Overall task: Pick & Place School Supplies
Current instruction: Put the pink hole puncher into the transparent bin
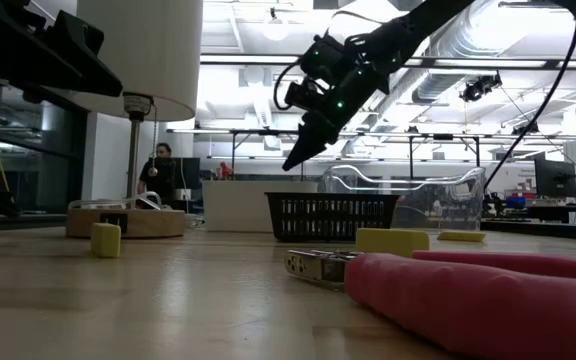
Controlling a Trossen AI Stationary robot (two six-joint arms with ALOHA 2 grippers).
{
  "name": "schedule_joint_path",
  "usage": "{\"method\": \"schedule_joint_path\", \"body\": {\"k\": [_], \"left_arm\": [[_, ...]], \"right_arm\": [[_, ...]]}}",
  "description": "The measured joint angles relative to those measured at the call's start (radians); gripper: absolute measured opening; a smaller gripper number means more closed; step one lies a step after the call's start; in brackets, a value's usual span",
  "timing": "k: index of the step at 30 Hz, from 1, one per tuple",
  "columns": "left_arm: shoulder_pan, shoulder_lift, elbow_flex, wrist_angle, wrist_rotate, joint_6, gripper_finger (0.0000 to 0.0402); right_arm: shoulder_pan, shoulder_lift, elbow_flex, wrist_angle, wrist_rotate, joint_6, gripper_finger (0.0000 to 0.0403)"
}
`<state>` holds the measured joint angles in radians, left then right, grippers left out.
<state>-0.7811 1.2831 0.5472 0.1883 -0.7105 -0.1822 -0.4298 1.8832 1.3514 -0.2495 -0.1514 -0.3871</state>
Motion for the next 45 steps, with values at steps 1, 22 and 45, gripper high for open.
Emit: {"method": "schedule_joint_path", "body": {"k": [1, 22, 45], "left_arm": [[0.000, 0.000, 0.000, 0.000, 0.000, 0.000, 0.0193], [0.000, 0.000, 0.000, 0.000, 0.000, 0.000, 0.0193], [0.000, 0.000, 0.000, 0.003, 0.000, 0.000, 0.0193]], "right_arm": [[0.006, 0.000, 0.000, 0.000, 0.002, -0.001, 0.0231], [0.171, -0.127, -0.001, -0.197, 0.134, 0.006, 0.0231], [0.560, -0.151, 0.000, -0.324, 0.214, 0.258, 0.0231]]}}
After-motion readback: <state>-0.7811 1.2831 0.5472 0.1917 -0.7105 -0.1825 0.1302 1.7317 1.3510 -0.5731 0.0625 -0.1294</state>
